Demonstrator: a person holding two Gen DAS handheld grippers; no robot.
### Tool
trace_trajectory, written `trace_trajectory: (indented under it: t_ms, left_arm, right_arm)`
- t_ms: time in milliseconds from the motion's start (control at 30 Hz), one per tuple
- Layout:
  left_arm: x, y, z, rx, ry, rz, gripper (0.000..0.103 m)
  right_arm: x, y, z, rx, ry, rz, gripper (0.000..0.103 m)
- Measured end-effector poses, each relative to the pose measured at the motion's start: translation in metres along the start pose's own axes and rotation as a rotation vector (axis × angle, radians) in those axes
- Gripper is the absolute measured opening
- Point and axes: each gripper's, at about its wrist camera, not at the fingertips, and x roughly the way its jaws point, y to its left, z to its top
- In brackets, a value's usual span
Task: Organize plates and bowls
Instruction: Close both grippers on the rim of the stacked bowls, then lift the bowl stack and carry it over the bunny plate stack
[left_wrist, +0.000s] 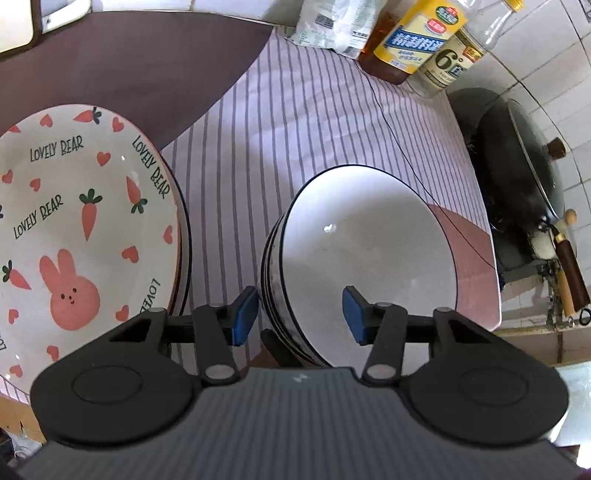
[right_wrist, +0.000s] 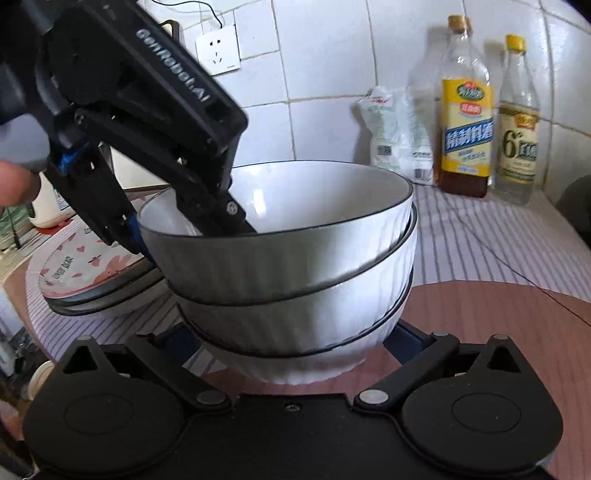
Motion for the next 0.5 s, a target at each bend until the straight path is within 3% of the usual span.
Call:
trace_trajectory:
  t_ms: [500]
  left_arm:
    - [0.0029, -0.007, 0.0005, 0.053, 0.005, 0.051, 0.042]
  right_arm:
    - [0.0052, -0.0012, -0.0041, 0.01, -0.018, 0.043, 0.103]
